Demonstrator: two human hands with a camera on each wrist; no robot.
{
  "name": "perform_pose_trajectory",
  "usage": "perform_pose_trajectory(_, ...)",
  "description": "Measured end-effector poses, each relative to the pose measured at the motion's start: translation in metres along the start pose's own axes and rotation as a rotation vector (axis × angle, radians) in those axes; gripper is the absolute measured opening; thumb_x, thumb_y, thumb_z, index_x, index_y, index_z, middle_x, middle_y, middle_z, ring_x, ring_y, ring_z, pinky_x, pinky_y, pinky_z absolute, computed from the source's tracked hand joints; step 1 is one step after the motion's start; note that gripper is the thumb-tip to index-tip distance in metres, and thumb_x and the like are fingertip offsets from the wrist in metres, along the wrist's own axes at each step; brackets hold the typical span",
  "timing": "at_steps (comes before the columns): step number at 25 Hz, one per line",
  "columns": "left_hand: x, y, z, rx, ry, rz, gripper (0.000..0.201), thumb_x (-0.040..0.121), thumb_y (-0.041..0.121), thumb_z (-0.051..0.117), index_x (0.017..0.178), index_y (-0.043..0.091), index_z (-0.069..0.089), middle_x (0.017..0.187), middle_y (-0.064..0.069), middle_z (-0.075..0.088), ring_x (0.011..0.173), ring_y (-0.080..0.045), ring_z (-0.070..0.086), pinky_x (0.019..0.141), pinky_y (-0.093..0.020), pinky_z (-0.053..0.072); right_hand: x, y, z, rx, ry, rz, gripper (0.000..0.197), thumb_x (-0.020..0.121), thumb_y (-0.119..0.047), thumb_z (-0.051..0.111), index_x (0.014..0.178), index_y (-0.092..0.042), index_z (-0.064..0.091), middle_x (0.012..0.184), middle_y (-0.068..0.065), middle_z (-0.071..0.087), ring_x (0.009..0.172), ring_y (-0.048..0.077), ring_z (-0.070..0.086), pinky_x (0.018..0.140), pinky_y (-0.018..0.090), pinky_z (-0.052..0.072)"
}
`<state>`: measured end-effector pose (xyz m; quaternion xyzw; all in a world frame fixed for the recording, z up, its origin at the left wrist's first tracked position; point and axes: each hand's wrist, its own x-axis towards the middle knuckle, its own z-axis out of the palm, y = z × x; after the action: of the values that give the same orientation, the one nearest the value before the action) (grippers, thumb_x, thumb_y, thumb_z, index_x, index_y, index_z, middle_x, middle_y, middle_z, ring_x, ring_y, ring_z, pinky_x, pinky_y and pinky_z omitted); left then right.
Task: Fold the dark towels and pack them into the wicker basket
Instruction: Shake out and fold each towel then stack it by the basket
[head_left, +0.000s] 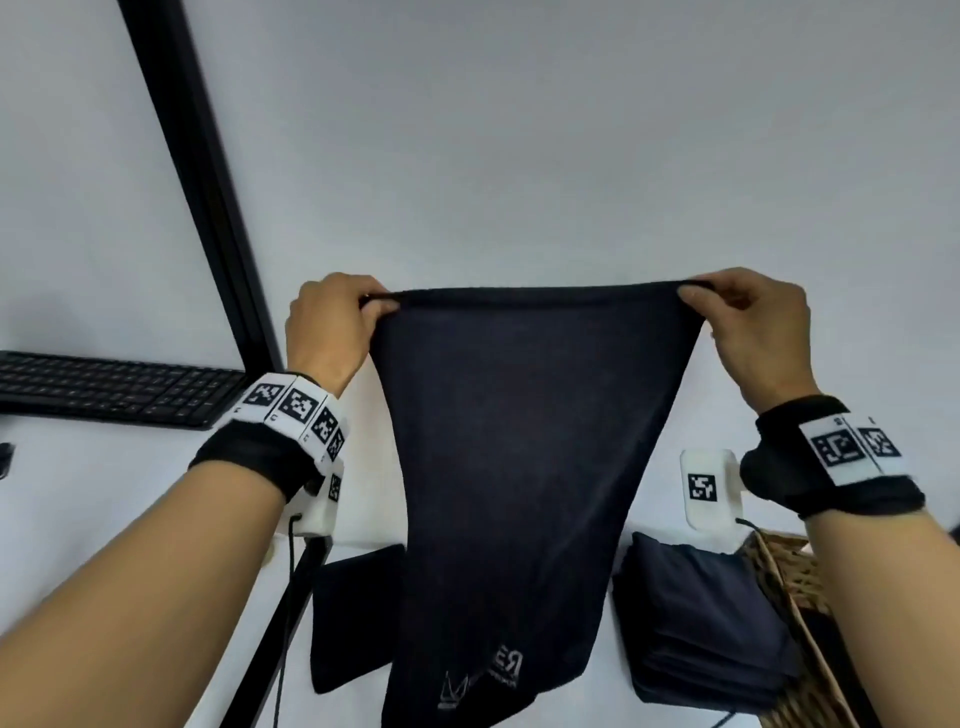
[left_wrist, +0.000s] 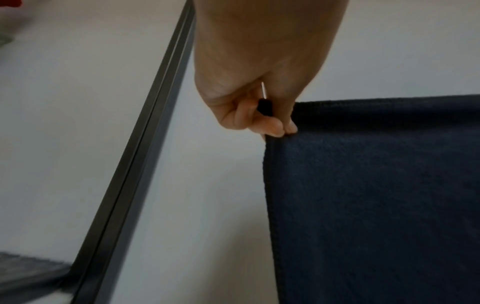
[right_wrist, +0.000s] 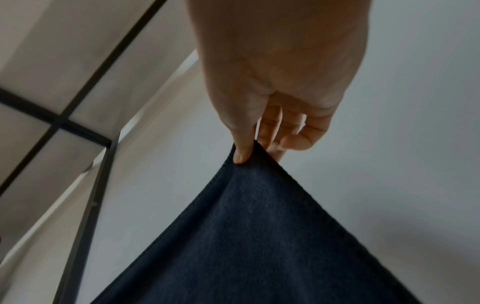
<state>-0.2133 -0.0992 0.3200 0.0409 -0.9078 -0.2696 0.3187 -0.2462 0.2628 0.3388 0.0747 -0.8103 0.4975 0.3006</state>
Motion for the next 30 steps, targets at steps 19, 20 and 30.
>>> perform_pose_trajectory(19, -0.135, 0.03, -0.13, -1.102, -0.107, -0.102, 0.018, 0.088, 0.01, 0.066, 0.076, 0.02, 0.076, 0.075, 0.003, 0.072, 0.072, -0.013, 0.066, 0.066, -0.026, 0.055, -0.16, -0.097, -0.107, 0.544, 0.032, 0.071, 0.012, 0.092, -0.02, 0.061, 0.086, -0.024, 0.071, 0.084, -0.003, 0.066, 0.078, 0.013, 0.058, 0.072, 0.029, 0.051)
perform_pose_trajectory(20, -0.142, 0.025, -0.123, -1.107, -0.137, -0.13, 0.015, 0.085, 0.012, 0.068, 0.076, 0.02, 0.076, 0.074, 0.004, 0.072, 0.071, -0.012, 0.066, 0.065, -0.025, 0.055, -0.168, -0.087, -0.106, 0.534, 0.026, 0.098, 0.012, 0.092, -0.02, 0.061, 0.087, -0.023, 0.071, 0.083, -0.003, 0.066, 0.078, 0.013, 0.058, 0.07, 0.028, 0.051)
perform_pose_trajectory(30, -0.235, -0.114, 0.121, -0.391, -0.575, -0.678, 0.002, 0.082, 0.006, 0.073, 0.081, 0.005, 0.071, 0.068, -0.007, 0.062, 0.063, -0.018, 0.057, 0.048, -0.022, 0.048, -0.277, 0.156, 0.01, -0.453, -0.409, 0.471, 0.011, 0.089, -0.02, 0.065, 0.091, -0.015, 0.075, 0.094, 0.003, 0.075, 0.095, 0.023, 0.067, 0.078, 0.027, 0.044)
